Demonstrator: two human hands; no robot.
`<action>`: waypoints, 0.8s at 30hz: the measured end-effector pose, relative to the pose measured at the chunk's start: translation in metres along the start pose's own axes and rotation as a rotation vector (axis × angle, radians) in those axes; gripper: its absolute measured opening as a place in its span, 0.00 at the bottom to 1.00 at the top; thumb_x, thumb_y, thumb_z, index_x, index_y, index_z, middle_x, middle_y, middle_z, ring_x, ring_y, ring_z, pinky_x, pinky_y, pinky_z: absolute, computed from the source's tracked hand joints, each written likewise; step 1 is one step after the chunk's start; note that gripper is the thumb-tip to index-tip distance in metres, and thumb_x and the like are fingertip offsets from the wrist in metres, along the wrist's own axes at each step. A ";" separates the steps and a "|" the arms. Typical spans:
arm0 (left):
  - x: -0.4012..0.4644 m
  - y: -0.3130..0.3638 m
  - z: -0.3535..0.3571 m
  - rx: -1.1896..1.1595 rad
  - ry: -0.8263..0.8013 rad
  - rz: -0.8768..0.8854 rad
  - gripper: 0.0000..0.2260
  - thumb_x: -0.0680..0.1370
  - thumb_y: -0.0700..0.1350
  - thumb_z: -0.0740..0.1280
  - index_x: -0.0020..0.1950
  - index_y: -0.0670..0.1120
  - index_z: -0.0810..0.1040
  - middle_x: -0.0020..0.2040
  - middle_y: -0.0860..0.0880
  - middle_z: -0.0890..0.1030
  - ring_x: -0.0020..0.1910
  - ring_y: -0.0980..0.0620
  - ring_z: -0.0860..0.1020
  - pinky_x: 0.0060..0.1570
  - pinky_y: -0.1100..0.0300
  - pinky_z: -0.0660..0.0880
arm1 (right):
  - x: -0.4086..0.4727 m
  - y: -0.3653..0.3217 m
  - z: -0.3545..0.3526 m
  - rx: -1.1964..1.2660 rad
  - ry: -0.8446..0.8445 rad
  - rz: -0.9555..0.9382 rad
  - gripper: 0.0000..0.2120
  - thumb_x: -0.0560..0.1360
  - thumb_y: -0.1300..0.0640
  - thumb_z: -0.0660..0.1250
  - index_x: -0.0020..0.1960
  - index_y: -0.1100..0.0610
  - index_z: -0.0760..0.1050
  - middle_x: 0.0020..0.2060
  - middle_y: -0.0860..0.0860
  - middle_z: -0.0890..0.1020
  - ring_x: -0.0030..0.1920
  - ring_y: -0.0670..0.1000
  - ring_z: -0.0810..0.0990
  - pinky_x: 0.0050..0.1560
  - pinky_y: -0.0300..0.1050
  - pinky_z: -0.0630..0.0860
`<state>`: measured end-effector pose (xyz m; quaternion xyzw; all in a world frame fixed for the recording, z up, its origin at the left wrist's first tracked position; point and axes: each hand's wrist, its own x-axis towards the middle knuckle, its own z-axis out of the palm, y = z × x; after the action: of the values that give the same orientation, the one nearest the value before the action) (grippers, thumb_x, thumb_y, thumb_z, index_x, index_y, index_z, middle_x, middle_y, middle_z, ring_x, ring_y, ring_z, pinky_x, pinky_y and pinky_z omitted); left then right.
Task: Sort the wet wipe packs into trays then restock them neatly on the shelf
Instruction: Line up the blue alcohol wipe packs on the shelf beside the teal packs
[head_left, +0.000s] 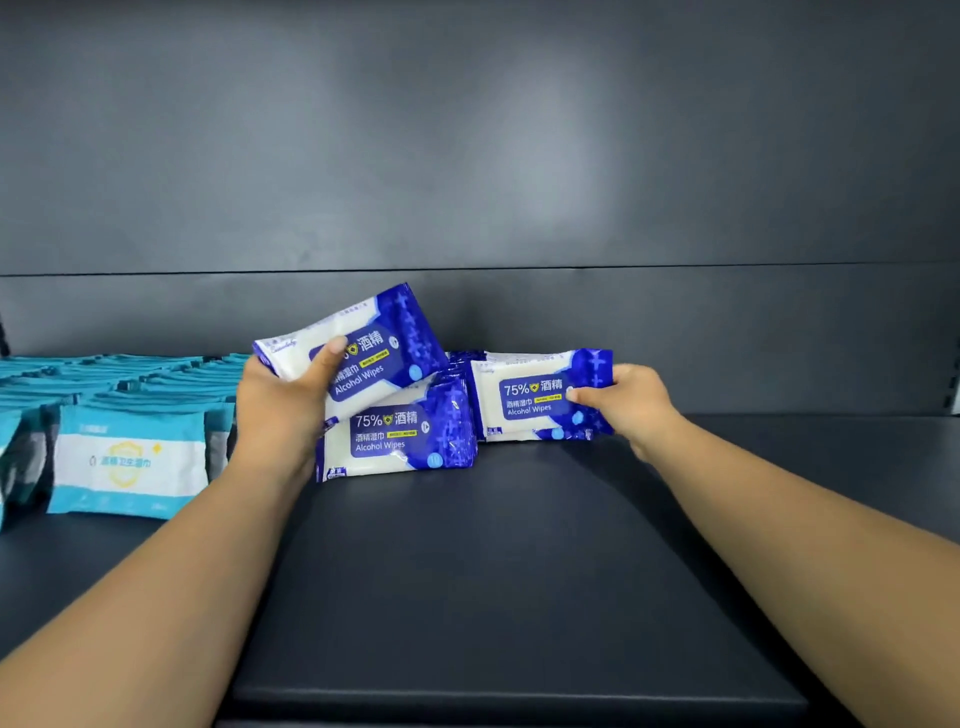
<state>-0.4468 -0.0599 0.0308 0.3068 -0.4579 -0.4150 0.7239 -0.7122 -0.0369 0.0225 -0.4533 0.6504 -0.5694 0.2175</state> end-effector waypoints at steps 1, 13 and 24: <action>0.000 0.000 0.001 -0.004 -0.001 -0.004 0.06 0.73 0.44 0.71 0.45 0.49 0.75 0.44 0.50 0.82 0.39 0.54 0.82 0.42 0.54 0.79 | 0.004 0.002 0.002 -0.047 0.007 0.007 0.12 0.68 0.61 0.75 0.49 0.64 0.78 0.48 0.58 0.83 0.49 0.58 0.82 0.54 0.55 0.78; -0.006 0.001 0.005 0.036 -0.089 -0.007 0.09 0.72 0.41 0.71 0.50 0.46 0.75 0.44 0.49 0.82 0.35 0.56 0.83 0.31 0.59 0.79 | 0.013 0.022 0.006 -0.220 -0.028 -0.006 0.15 0.69 0.59 0.74 0.54 0.57 0.77 0.54 0.54 0.81 0.55 0.55 0.79 0.58 0.49 0.74; -0.014 -0.002 0.011 0.229 -0.181 0.027 0.05 0.71 0.45 0.72 0.44 0.50 0.77 0.44 0.50 0.83 0.38 0.54 0.82 0.41 0.56 0.79 | -0.016 -0.031 -0.019 0.173 0.065 -0.105 0.09 0.73 0.51 0.70 0.39 0.53 0.71 0.39 0.50 0.77 0.40 0.48 0.76 0.41 0.41 0.74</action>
<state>-0.4612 -0.0488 0.0279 0.3425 -0.5699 -0.3760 0.6454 -0.7086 -0.0113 0.0525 -0.4476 0.5808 -0.6484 0.2046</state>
